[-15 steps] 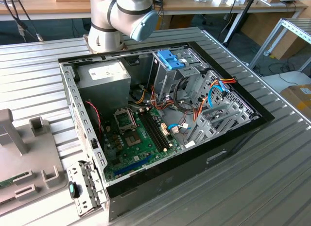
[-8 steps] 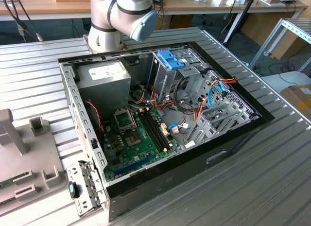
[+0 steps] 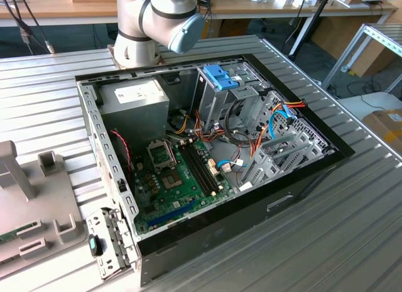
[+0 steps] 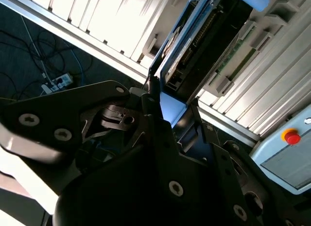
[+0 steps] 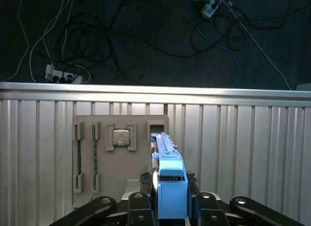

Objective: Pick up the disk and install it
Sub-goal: 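Pick up the disk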

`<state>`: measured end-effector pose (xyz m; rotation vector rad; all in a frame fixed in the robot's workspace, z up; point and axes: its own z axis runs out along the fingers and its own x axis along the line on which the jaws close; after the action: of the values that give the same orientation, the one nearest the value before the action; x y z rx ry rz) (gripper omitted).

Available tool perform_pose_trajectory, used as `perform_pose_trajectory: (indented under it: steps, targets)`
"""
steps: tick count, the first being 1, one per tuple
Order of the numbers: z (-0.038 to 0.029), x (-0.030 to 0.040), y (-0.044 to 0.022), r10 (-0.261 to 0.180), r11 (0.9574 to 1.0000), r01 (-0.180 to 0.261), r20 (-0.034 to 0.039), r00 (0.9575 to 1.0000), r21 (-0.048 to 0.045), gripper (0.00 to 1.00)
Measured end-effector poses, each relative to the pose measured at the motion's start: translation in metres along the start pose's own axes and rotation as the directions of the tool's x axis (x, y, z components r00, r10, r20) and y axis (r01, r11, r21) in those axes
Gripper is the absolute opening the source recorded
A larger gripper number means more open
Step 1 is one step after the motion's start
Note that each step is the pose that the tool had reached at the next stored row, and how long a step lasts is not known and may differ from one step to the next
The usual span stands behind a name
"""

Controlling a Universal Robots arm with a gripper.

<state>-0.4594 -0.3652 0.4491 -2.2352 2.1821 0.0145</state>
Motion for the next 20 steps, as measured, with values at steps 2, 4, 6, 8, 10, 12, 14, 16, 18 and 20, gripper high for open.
perform_pose_trajectory:
  steps: [2, 4, 6, 8, 10, 12, 14, 16, 18, 20]
  targets:
    - [-0.0036, -0.0001, 0.0000, 0.000, 1.0000, 0.000, 0.0000, 1.0000, 0.0000, 0.37]
    - [-0.0068, -0.0001, 0.0000, 0.000, 1.0000, 0.000, 0.0000, 1.0000, -0.0001, 0.37]
    - [-0.0113, -0.0002, -0.0001, 0.000, 1.0000, 0.000, 0.0001, 1.0000, 0.0000, 0.37]
    - [-0.0166, -0.0003, -0.0001, 0.000, 1.0000, 0.000, 0.0004, 1.0000, 0.0001, 0.37]
    - [-0.0217, -0.0004, -0.0001, 0.000, 1.0000, 0.000, 0.0007, 1.0000, 0.0000, 0.37]
    - [-0.0263, -0.0005, -0.0001, 0.000, 1.0000, 0.000, 0.0008, 1.0000, 0.0002, 0.37]
    - [-0.0330, -0.0006, -0.0002, 0.000, 1.0000, 0.000, 0.0008, 1.0000, 0.0003, 0.37]
    - [-0.0377, -0.0008, -0.0003, 0.000, 1.0000, 0.000, 0.0008, 1.0000, 0.0003, 0.37]
    - [-0.0421, -0.0008, -0.0003, 0.000, 1.0000, 0.000, 0.0009, 1.0000, 0.0006, 0.37]
    - [-0.0464, -0.0009, -0.0003, 0.000, 1.0000, 0.000, 0.0009, 1.0000, 0.0008, 0.37]
